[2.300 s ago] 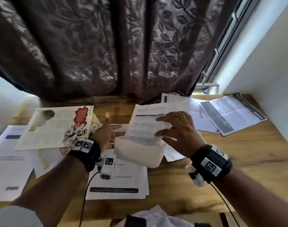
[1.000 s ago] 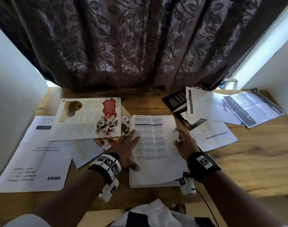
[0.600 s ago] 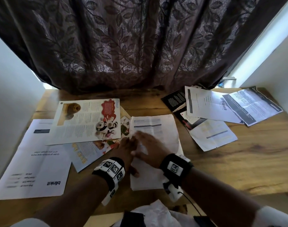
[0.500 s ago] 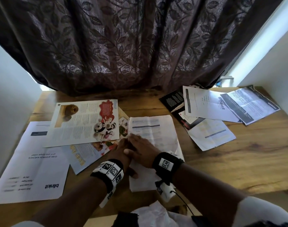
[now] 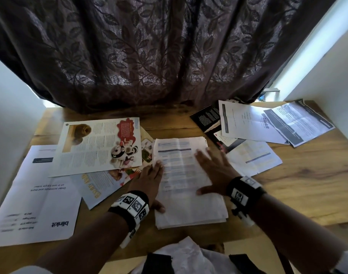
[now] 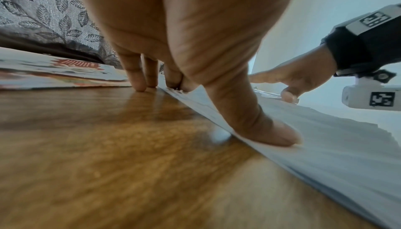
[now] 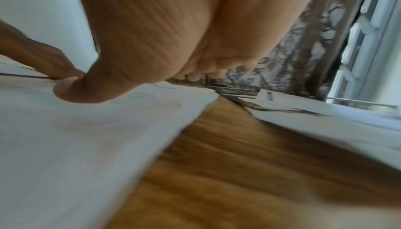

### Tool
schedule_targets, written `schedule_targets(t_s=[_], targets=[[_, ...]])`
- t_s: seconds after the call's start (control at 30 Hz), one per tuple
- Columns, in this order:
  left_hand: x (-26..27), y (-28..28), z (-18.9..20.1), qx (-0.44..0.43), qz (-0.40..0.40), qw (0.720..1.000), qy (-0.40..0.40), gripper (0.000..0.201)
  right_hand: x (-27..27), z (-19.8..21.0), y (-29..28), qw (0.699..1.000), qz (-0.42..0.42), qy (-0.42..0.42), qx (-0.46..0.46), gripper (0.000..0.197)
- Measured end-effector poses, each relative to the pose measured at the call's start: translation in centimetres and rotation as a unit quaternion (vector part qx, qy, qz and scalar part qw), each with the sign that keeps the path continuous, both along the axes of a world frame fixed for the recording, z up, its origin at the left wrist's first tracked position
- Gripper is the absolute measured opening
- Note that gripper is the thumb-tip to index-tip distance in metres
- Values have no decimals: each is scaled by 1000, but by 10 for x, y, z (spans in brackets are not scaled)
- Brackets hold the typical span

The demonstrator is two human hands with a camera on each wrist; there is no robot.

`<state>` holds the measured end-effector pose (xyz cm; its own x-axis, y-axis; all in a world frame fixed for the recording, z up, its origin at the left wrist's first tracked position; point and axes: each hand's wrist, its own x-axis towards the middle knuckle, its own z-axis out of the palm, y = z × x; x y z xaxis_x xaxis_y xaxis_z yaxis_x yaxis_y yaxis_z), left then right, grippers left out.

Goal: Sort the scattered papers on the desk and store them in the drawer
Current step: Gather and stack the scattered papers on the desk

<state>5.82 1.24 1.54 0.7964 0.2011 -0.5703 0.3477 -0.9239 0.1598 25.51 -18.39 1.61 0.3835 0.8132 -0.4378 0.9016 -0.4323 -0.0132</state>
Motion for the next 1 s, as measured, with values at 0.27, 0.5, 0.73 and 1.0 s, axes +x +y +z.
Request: schedule_targets(t_s=[0.27,0.5,0.73,1.0], targets=[[-1,1,-8,14,-11,1000,-1,148,-56,-28,-10,998,48,41,-23,132],[1,0,0,33,-19,999,19,146,-43,-29,-32,999,-5,23,-21,135],[11,-49,-7,95,-87,988,-82,113,-44,-31,-34,999,-5,34,2,133],[-14,-29,-16,50,-17,998,-23,149,-41,-36,-37,998,-2,63,22,135]])
